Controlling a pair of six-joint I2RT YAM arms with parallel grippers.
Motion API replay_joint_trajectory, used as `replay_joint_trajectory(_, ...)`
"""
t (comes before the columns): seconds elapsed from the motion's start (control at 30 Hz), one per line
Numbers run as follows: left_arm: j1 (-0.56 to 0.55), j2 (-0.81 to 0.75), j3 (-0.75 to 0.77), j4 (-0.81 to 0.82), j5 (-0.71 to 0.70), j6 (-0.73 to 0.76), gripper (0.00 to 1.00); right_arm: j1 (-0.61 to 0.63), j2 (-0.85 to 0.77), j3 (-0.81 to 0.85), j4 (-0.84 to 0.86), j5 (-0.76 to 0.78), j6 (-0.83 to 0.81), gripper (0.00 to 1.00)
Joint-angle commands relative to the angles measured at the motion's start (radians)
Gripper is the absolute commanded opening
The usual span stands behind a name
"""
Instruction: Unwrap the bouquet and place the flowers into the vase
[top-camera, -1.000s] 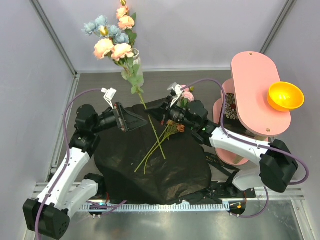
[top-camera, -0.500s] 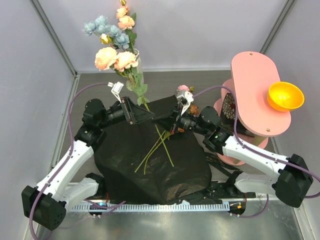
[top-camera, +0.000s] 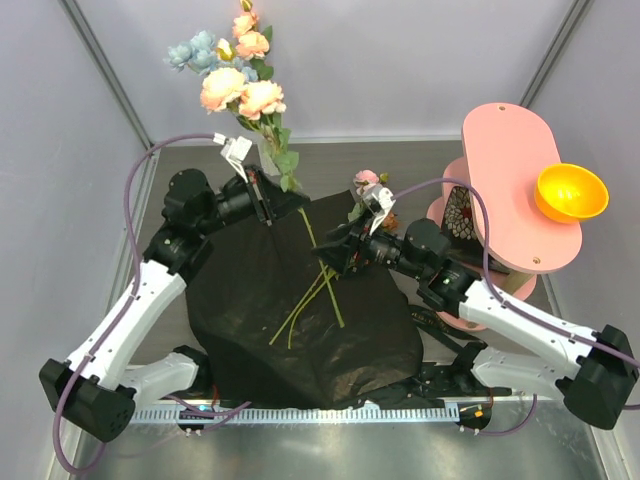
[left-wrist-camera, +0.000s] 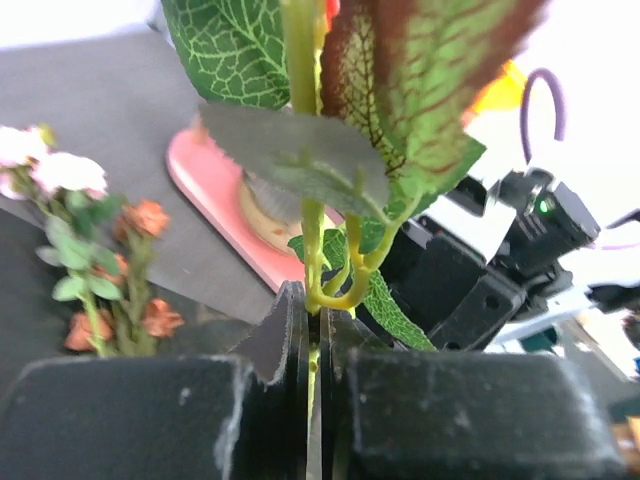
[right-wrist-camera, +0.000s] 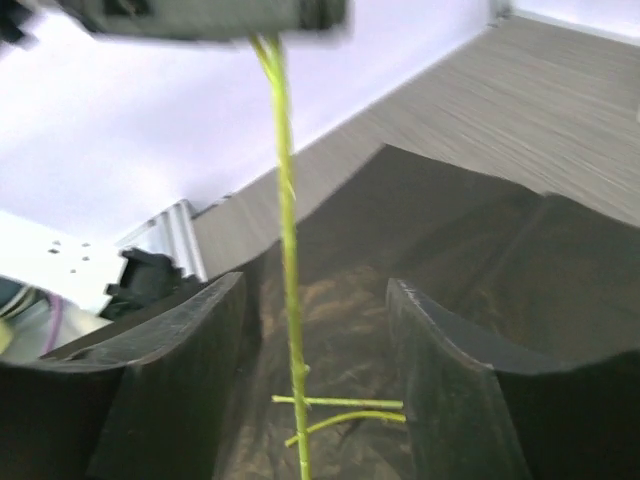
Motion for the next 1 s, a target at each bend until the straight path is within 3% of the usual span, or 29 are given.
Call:
replay_joint_trajectory(0.0,-0.001,0.024,0.218,-0.189,-0.186,0.28,0.0,0.0,-0.094,-0.005,-0.186,0.264,-0.05,0.69)
replay_joint_trajectory(0.13,0.001,0.091,0.362,-0.257,-0.542,0.405,0.0,0.001,-0.208,-0.039,-0.264,0.34,-0.059,0.77)
replay_joint_trajectory(0.27,0.001,0.17,0.485,-0.162,-0.752,0.446,0.0,0.0,-0.282,-0.037,-0.345,0.39,-0.079,0.77)
replay_joint_trajectory(0.33,0.043,0.211,0.562,-0.119,-0.758,0.457,0.0,0.001,-0.309,-0.037,-0.367,0.395,-0.08,0.77)
replay_joint_trajectory(0.37,0.089,0.252,0.583,-0.078,-0.676,0.414,0.0,0.0,-0.32,-0.039,-0.394,0.393,-0.083,0.77)
replay_joint_trajectory(0.4,0.127,0.268,0.606,-0.066,-0.674,0.302,0.0,0.0,-0.338,-0.042,-0.397,0.39,-0.083,0.77)
replay_joint_trajectory(0.47,0.195,0.315,0.626,0.029,-0.706,0.265,0.0,0.0,-0.355,-0.056,-0.399,0.386,-0.082,0.77)
replay_joint_trajectory(0.6,0.206,0.442,0.762,0.132,-0.783,0.401,0.0,0.0,-0.381,-0.062,-0.402,0.387,-0.091,0.77)
replay_joint_trajectory(0.77,0.214,0.625,1.035,0.076,-0.783,0.472,0.0,0.0,-0.397,-0.069,-0.401,0.373,-0.102,0.77)
replay_joint_trajectory(0.97,0.217,0.737,1.154,0.086,-0.789,0.517,0.0,0.001,-0.404,-0.06,-0.416,0.381,-0.106,0.77)
